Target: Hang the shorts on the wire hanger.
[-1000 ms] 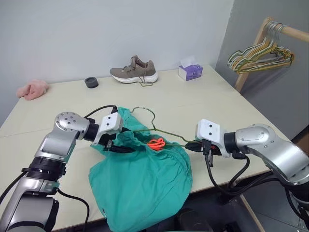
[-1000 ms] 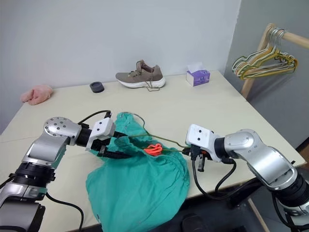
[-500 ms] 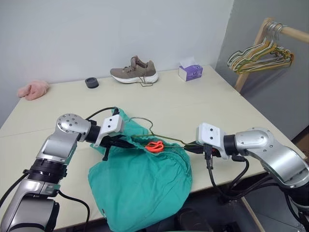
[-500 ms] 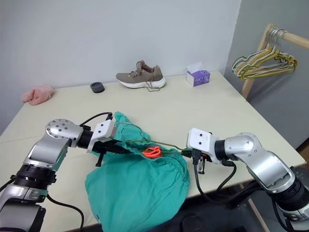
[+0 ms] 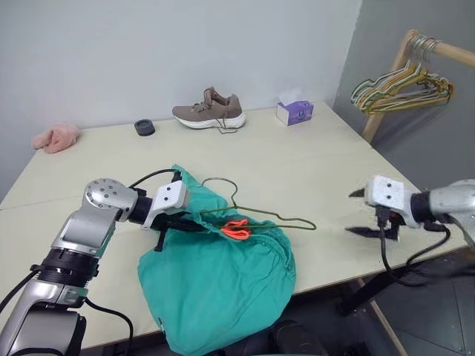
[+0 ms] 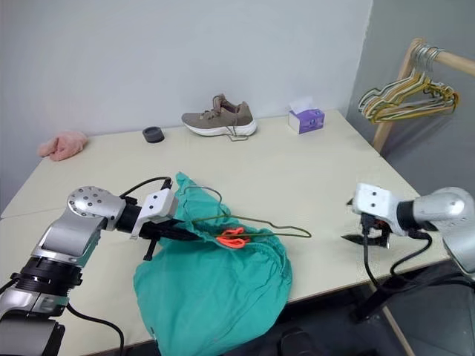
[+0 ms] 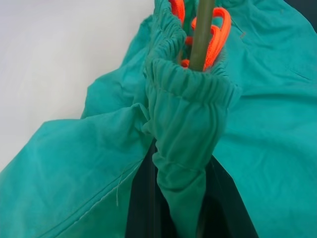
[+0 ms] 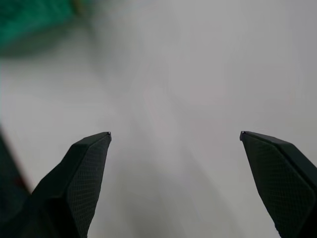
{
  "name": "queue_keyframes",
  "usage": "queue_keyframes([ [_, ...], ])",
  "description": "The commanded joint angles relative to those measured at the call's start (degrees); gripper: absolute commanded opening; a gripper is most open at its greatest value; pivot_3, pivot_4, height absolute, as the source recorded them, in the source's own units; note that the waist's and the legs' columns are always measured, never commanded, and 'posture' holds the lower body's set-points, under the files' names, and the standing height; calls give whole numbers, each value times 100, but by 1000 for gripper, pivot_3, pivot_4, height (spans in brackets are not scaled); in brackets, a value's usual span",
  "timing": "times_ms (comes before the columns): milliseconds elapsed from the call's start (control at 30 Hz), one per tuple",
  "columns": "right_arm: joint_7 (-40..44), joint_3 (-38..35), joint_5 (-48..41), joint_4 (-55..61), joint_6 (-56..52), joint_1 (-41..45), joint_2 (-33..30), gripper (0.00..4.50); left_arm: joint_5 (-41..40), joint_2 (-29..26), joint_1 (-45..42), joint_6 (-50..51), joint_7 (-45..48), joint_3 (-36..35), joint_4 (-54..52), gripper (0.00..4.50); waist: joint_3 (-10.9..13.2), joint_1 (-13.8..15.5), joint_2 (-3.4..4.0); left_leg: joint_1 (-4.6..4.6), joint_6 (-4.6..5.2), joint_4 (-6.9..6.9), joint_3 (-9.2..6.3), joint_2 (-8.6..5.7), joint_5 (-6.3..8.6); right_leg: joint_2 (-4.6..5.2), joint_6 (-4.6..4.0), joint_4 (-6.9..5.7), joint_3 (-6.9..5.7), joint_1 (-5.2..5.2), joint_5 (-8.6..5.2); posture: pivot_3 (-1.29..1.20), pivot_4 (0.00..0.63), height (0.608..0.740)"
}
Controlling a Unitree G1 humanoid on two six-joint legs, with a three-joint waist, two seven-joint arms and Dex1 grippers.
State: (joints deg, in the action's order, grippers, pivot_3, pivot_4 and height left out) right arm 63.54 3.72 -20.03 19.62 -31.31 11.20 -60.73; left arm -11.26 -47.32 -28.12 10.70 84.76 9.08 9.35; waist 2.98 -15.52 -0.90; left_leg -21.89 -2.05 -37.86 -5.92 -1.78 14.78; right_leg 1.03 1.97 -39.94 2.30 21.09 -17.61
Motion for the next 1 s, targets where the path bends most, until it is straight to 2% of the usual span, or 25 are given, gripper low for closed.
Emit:
queue_keyframes([
  [33, -425, -143, -505, 867, -645, -337, 383, 4249, -44, -30, -128, -1, -75, -97, -75, 0, -3, -25, 6, 0, 0, 1, 5, 0, 0, 0, 0, -3, 6, 2, 0, -308, 0, 740],
  [167, -1291, 60, -636, 1364, -1213, -572, 1288, 4249, -44, -21, -190, 9, -104, -96, -37, 0, -12, -14, 7, 4, 0, -4, 11, -1, 0, -1, 2, -2, 9, -1, -1, -306, 0, 740],
  [333, -2038, 484, -662, 1627, -1792, -584, 2102, 4249, -47, -21, -218, 5, -114, -101, -13, 0, -15, 13, 6, 2, 0, -3, 10, -4, 0, 1, 2, -1, 12, 1, 0, -305, 0, 740],
  [600, -2248, 806, -993, 1823, -2346, -554, 2508, 4249, -42, -27, -230, -10, -151, -111, 3, 0, -16, 40, 5, 3, 0, -3, 8, -4, 0, 1, 2, 0, 11, 1, 0, -293, 0, 740],
  [833, -2970, 1024, -607, 1388, -2511, -412, 2872, 4249, -60, -29, -197, -7, -189, -118, -23, 0, -18, 61, 2, 4, 0, -3, 8, -4, 0, 1, 2, 0, 11, 1, 0, -294, 0, 740],
  [933, -3186, 1039, -520, 1236, -2547, -373, 3049, 3657, -66, -27, -187, -6, -207, -126, -26, 0, -18, 69, 4, 3, 0, -3, 8, -4, 0, 1, 2, 0, 11, 2, 0, -290, 0, 740],
  [1000, -3254, 1040, -481, 1195, -2524, -390, 3074, 2978, -71, -26, -176, -2, -230, -141, -33, 0, -18, 83, 4, 3, 0, -3, 8, -4, 0, 1, 2, 0, 12, 2, 0, -286, 0, 740],
])
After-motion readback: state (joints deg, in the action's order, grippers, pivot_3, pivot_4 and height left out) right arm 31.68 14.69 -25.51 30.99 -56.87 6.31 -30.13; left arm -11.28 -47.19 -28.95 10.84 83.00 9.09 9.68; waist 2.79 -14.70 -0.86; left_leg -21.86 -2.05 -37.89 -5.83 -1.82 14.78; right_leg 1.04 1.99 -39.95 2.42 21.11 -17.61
